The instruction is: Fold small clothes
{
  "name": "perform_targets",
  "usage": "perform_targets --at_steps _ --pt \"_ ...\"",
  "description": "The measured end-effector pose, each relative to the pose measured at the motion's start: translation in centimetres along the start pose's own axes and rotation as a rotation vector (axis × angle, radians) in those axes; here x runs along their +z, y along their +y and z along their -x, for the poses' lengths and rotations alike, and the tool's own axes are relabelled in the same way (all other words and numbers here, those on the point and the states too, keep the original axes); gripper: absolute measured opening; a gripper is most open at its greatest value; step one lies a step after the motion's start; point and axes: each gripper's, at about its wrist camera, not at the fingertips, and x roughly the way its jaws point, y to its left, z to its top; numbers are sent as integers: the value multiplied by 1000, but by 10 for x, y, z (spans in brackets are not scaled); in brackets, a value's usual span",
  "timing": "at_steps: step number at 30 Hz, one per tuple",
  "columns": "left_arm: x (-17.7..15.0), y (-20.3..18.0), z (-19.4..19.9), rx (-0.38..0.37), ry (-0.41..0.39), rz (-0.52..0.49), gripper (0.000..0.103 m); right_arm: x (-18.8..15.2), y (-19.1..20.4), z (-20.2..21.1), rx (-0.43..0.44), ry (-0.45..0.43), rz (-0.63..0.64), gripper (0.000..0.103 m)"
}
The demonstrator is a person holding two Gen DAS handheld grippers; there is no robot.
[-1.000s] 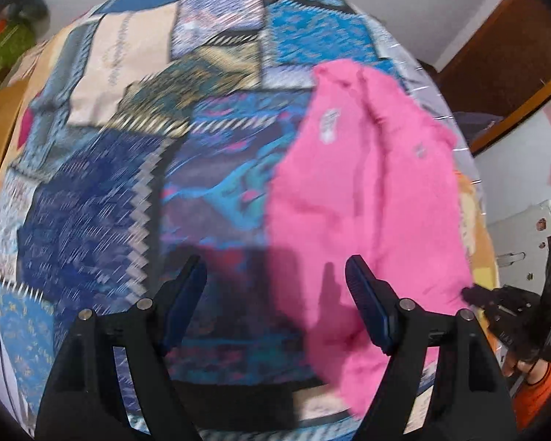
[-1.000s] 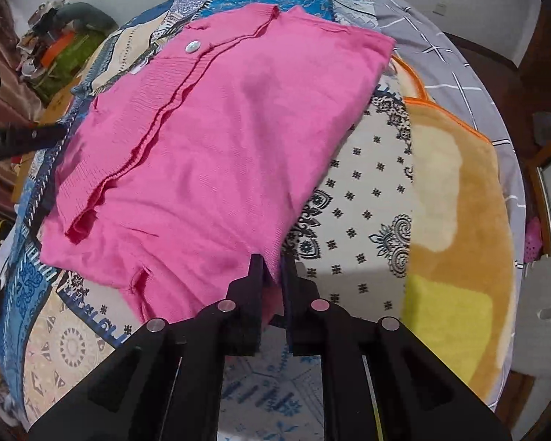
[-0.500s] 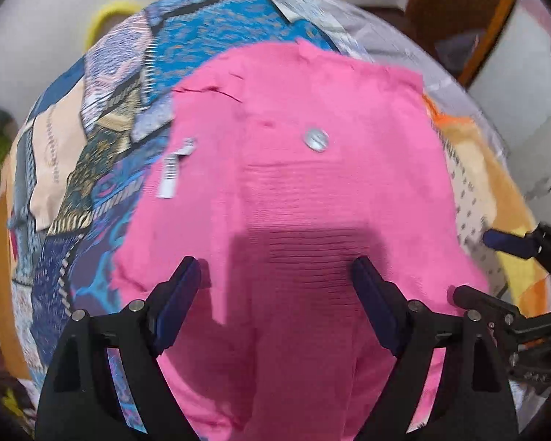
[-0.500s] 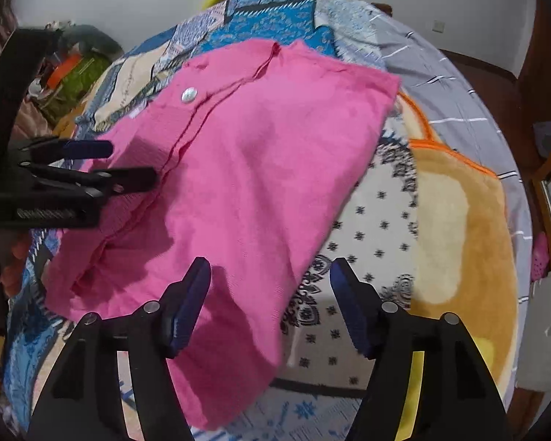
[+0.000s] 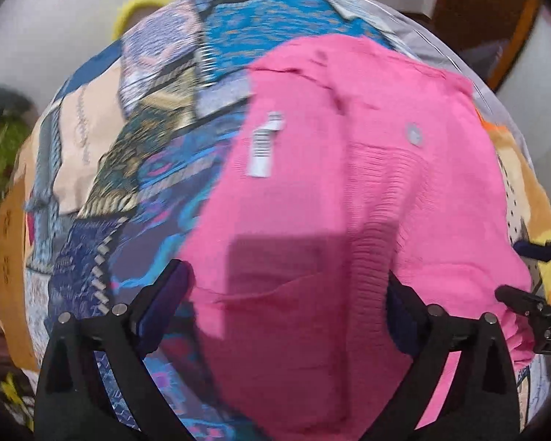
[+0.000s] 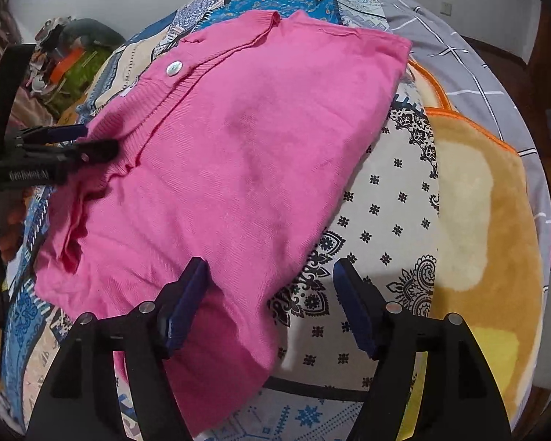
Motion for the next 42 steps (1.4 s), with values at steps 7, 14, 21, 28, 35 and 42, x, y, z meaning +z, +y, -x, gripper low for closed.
perform_targets --at_steps 7,14,21,28,35,42 --pt "-6 55 5 156 -1 98 99 -1 4 1 -33 2 21 67" --pt "-10 68 23 161 5 126 99 0 6 1 -55 2 27 67" --pt "-5 1 44 51 -31 -8 99 1 7 0 -55 1 25 67" --pt "-3 -60 13 58 24 -158 99 -2 6 1 -44 -3 16 67" --pt "-3 -32 0 81 15 -82 101 -3 4 2 -36 -4 21 67" --pt "-7 42 11 179 -13 71 101 -5 5 2 -46 -9 25 67"
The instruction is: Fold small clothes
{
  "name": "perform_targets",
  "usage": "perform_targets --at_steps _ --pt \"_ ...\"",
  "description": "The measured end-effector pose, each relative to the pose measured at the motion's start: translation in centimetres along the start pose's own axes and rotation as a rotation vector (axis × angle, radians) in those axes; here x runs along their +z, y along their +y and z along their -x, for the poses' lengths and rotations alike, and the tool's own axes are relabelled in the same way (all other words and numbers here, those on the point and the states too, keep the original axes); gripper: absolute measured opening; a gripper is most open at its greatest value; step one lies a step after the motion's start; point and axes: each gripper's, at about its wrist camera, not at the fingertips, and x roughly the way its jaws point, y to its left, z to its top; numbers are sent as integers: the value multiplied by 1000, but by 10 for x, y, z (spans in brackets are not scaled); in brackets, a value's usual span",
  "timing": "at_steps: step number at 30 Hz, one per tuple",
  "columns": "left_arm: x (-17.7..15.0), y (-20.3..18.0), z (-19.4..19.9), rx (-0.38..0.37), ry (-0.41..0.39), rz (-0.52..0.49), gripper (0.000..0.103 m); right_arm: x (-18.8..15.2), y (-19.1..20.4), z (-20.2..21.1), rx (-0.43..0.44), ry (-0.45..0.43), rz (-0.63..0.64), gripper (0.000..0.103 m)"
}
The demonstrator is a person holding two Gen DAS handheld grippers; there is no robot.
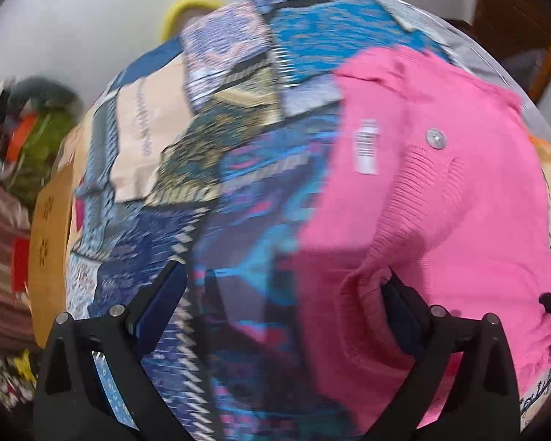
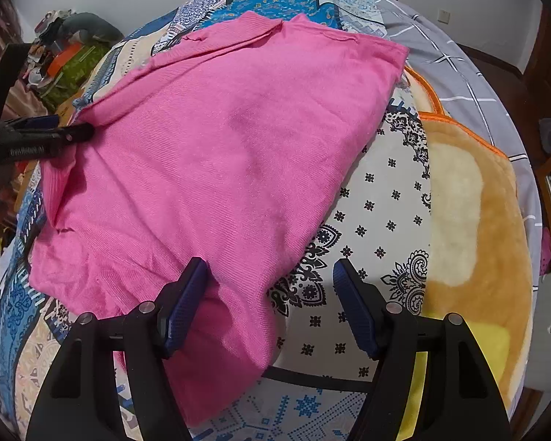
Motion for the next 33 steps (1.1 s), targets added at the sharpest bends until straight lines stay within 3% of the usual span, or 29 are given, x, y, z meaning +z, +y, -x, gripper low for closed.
perform_targets --at_steps 4,6,9,13,18,25,28,32,33 --pt "0 34 -8 145 24 48 101 0 2 1 -13 2 5 67" --pt "-1 47 -10 167 41 59 100 1 4 2 -20 3 13 67" --pt "-1 58 -1 130 41 78 100 2 6 5 -21 -3 18 68" --pt "7 42 22 51 -7 41 100 8 5 10 -5 -22 10 67" --pt "28 -7 32 -63 -12 -24 100 21 8 19 -6 -77 10 68" --pt "70 -82 12 -208 27 -41 100 39 8 11 9 -108 -13 68" --pt "87 -115 -4 -153 31 -92 100 41 9 0 22 -99 -30 68" --pt "105 -131 -25 0 -16 -130 100 40 5 -11 26 -86 -39 68" --pt "111 -131 -32 70 -27 -134 100 40 3 -13 27 -84 -40 68"
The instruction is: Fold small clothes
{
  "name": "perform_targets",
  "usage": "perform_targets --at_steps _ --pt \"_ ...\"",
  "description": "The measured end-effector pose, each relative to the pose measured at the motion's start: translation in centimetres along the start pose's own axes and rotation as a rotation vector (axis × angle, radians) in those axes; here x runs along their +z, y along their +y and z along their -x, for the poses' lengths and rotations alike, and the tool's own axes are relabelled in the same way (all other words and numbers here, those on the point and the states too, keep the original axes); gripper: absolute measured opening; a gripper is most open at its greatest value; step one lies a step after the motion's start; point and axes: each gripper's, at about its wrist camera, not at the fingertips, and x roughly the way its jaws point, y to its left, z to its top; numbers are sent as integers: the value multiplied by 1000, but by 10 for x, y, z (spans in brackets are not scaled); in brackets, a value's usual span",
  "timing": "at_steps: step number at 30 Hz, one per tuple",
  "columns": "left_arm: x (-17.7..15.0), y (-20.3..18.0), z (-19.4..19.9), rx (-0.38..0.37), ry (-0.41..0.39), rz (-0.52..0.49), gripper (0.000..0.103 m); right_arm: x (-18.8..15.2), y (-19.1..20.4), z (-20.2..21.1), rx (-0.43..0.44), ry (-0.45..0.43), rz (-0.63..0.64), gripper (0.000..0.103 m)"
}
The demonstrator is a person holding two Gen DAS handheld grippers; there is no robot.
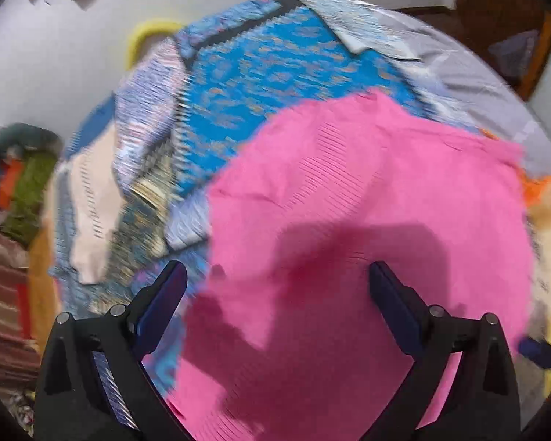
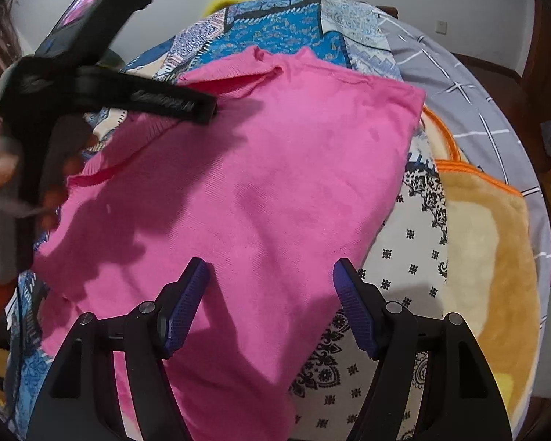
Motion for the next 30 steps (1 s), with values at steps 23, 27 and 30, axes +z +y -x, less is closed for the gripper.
perform_targets --at_steps 23,27,30 --pt "-30 179 -28 44 92 288 100 -11 -9 7 -17 27 -30 68" --pt "-36 162 -14 -27 83 236 100 -13 -3 14 -7 10 -36 68" --pt "-30 141 -5 -78 69 192 100 -11 3 13 0 12 -31 68"
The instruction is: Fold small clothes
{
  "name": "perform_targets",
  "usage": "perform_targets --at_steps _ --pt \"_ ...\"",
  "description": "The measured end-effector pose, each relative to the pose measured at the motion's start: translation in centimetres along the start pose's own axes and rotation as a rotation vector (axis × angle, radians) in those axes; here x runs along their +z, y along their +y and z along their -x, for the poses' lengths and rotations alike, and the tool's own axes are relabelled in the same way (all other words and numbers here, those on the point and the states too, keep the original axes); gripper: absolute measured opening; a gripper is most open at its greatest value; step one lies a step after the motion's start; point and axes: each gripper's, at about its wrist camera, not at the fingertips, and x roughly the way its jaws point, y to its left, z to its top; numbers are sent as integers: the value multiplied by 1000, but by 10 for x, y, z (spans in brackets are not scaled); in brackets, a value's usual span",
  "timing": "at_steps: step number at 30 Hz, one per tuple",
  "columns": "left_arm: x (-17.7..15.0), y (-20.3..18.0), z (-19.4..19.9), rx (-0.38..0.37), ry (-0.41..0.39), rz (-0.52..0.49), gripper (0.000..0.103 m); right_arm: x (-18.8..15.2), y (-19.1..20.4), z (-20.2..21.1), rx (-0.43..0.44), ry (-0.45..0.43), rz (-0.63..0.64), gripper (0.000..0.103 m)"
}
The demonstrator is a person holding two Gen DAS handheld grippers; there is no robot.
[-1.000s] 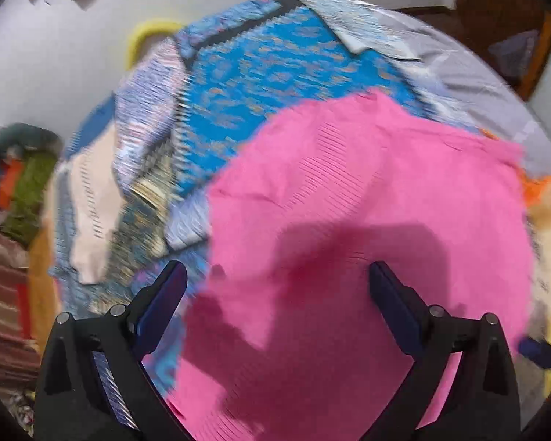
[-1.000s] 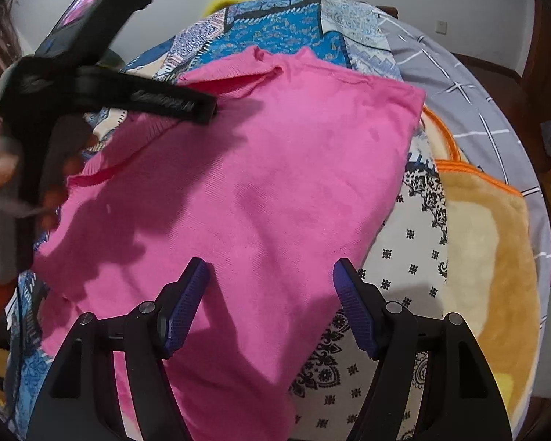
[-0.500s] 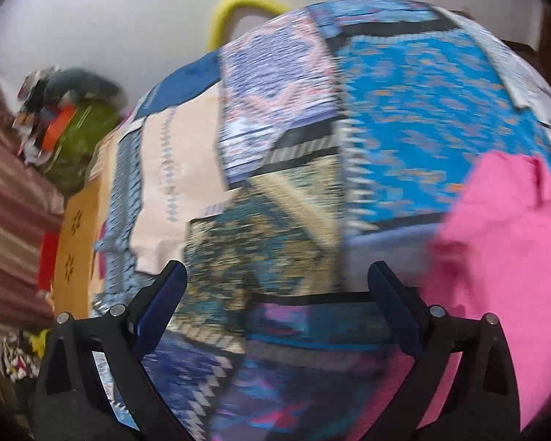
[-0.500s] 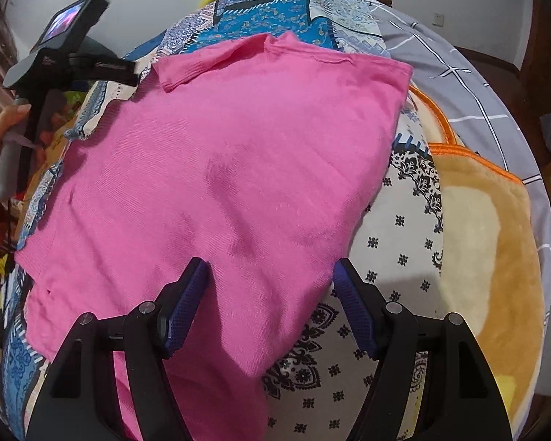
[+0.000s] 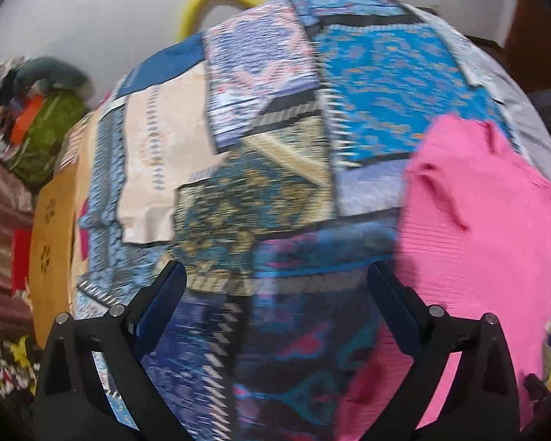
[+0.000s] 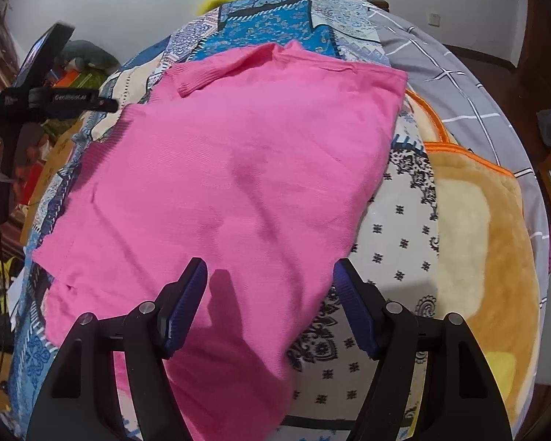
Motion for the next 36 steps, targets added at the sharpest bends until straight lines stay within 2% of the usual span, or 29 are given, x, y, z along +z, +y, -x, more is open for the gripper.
perform_targets --at_steps 4,9,11,13,14,16,20,22,26,29,33,36 --pt "8 -35 3 -89 -14 -43 100 2 5 -5 -1 6 26 68" --pt "23 -80 -17 -116 8 -117 100 2 3 -14 14 14 35 68" --pt "28 -92 -29 -94 14 -146 100 2 2 -18 22 15 32 68" --pt "38 -103 -40 -36 10 -167 100 2 1 -20 31 7 35 68" --pt "45 -104 -42 -35 -3 -161 100 2 0 -20 35 2 37 68" --pt "60 -101 -41 -22 -33 -130 100 2 -1 -21 41 -6 40 68" --pt "86 -81 -39 100 -88 -31 100 2 -2 -22 48 -10 45 68" --pt "91 -65 -38 123 -96 9 100 2 -2 -21 48 -11 48 68" --pt "81 -32 -32 29 -77 73 100 2 -1 -18 36 -7 45 68" --pt "61 -13 -17 -33 -78 88 100 3 1 -13 17 -8 34 68" --pt "32 11 11 -114 -101 112 100 4 9 9 2 -33 32 68" --pt "7 31 37 -201 -128 164 100 4 17 32 -27 -69 43 68"
